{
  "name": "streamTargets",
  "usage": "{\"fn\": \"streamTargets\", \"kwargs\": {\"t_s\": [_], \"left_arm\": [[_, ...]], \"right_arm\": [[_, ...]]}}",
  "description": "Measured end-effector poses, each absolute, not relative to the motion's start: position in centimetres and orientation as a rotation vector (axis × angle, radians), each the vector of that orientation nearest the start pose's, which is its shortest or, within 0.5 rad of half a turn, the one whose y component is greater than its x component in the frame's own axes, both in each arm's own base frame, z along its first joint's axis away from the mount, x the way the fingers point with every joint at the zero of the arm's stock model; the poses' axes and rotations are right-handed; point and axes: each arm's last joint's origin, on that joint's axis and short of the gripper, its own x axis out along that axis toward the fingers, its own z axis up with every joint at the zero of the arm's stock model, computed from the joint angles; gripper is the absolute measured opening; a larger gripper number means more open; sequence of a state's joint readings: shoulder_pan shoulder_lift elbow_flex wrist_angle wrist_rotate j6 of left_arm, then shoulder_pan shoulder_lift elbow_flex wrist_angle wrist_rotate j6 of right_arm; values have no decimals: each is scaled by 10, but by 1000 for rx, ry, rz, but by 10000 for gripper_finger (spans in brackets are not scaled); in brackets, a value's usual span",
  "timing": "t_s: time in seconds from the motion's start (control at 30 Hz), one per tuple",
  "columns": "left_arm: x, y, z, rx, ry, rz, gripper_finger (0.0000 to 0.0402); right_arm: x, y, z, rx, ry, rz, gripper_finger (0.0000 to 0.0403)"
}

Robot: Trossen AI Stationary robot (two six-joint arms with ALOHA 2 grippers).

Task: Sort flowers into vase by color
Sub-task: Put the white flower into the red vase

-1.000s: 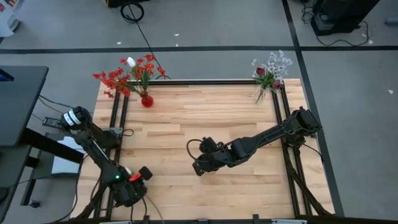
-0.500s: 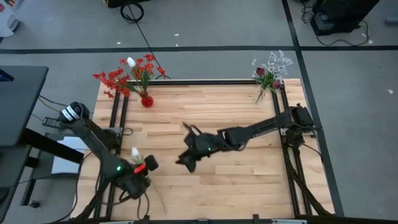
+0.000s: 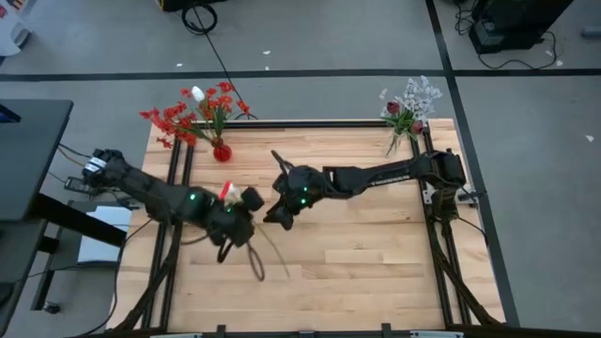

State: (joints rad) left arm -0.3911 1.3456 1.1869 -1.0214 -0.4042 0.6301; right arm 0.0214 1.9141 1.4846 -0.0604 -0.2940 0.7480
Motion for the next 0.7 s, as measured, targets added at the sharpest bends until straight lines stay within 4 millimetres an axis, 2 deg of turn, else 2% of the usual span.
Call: {"fn": "streamTargets", "kwargs": {"t_s": [0.27, 0.4, 0.5, 0.63, 0.7], "left_arm": [[254, -50, 310, 1053, 1018, -262, 13], [258, -40, 315, 1055, 1006, -232, 13], [260, -34, 317, 1040, 1002, -212, 13], [261, -31, 316, 985, 1003, -202, 14], [261, -29, 317, 925, 1001, -174, 20]], "right_arm": [[439, -13, 259, 789, 596, 167, 181], [438, -24, 259, 795, 604, 205, 164], [436, -31, 258, 806, 622, 215, 127], [435, -41, 258, 808, 618, 211, 28], [434, -45, 257, 807, 619, 201, 16]]}}
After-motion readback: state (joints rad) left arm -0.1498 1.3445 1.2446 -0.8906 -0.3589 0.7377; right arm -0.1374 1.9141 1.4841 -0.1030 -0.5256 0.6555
